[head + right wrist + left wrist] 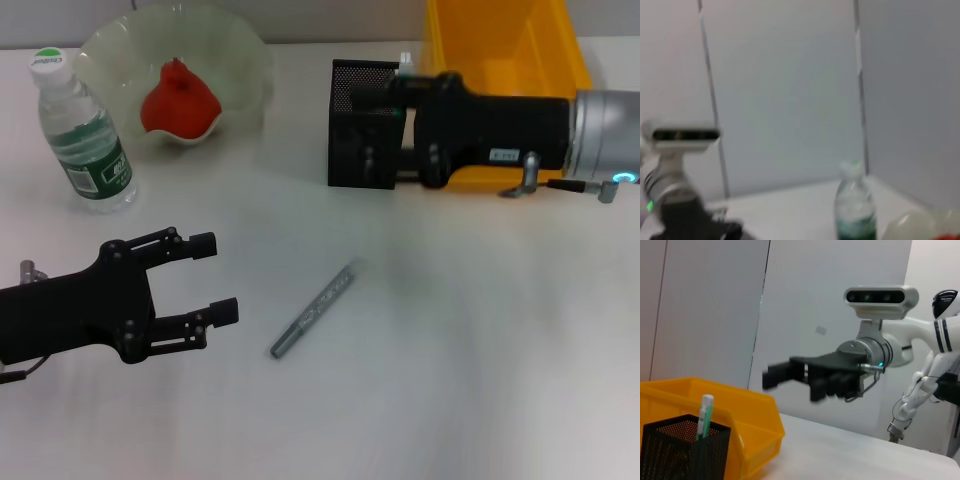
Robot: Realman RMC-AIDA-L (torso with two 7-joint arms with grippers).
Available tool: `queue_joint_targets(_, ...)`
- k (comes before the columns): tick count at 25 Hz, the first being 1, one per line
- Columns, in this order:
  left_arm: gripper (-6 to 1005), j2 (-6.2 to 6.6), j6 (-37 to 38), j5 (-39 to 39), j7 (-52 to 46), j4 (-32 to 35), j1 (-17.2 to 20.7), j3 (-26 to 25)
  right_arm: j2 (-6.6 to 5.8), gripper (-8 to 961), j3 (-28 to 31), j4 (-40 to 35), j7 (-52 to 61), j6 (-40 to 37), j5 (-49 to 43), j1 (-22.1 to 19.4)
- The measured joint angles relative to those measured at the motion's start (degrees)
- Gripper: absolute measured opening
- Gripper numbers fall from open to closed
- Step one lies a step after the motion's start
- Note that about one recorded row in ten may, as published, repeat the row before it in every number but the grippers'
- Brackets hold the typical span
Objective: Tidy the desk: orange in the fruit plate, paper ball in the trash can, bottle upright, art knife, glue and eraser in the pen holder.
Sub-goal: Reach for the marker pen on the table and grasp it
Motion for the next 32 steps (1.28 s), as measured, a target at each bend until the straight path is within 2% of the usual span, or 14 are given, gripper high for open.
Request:
queue_joint_targets(5,717,0.12,0.0,0.0,0.0,0.2,0.0,0.1,-0.42,690,-0.2,-0.8,3.5,-0.7,-5.7,1.5)
queue_joint_targets(14,713,0.32,0.0,0.0,0.0,0.4,0.0,0.1,-0.34,690,-0.3,-0.5,3.5,-3.0,-9.5,1.1)
queue_joint_targets(17,711,0.32,-0.1,0.0,0.0,0.4,0.0,0.0,0.24,690,0.2,-0.1,0.8,-4.2,-9.6,-1.0)
queue_joint_targets(21,709,0.12,0.0,0.0,-0.2,0.4,-0.3,-0.3,2.18,689,2.6,0.5,-5.1,-6.1,-9.2,-6.0)
queue_joint_targets(26,707,0.15,0.1,0.0,-1.0,0.4,-0.8,0.0,2.35,689,3.3,4.8,-9.9,-7.9,-8.1,-8.2)
queue_joint_targets(32,705,0.63,0.4,0.0,-2.4,0.4,-1.3,0.4,2.29,689,4.3,9.3,-19.9,-8.4,-3.7,-13.0)
